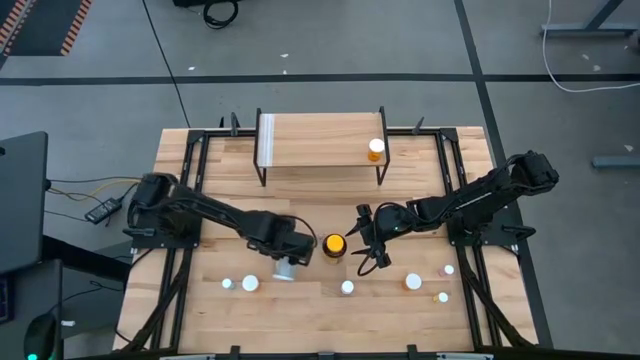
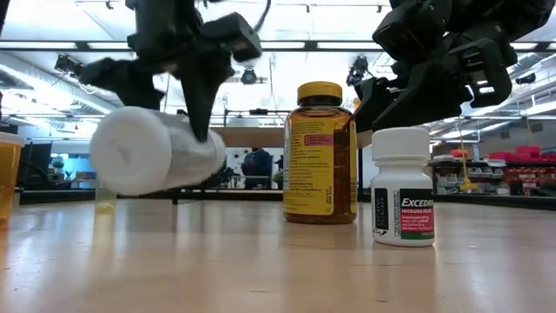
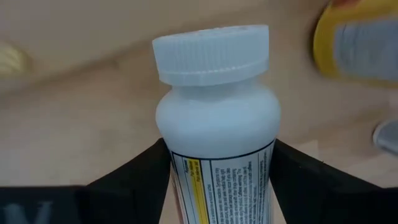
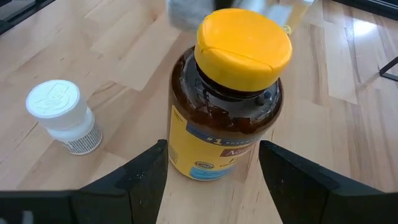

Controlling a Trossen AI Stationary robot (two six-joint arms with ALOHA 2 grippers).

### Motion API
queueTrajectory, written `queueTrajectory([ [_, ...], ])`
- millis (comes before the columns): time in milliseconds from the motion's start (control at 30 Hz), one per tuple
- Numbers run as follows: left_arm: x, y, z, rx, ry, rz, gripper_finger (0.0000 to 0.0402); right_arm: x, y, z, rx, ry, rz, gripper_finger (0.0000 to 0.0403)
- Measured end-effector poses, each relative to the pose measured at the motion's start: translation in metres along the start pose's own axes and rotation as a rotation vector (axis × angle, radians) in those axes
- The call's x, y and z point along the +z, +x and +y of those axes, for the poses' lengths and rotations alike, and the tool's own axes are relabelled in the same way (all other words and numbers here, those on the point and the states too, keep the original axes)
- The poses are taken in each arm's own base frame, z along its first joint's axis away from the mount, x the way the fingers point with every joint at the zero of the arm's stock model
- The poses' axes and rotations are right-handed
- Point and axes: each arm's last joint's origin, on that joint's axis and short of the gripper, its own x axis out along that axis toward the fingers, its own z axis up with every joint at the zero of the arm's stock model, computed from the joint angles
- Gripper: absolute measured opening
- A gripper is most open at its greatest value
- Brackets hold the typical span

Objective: Pick and place medicine bottles onto shelf by color
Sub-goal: Put the big white medicine bottle on the shelf

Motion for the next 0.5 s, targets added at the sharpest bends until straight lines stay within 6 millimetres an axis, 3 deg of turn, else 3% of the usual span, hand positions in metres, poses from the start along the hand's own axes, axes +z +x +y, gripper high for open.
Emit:
queueTrajectory([
  [333, 0.026, -0.047, 0.014, -0.059, 0.052, -0.394, 0.0244, 0.001, 0.000, 0.000, -0.004, 0.000, -0.012, 0.0256],
  [500, 0.041, -0.058, 0.020, 0.000, 0.138, -0.588, 0.0244, 0.001, 0.000, 0.000, -0.006, 0.017, -0.012, 0.0256],
])
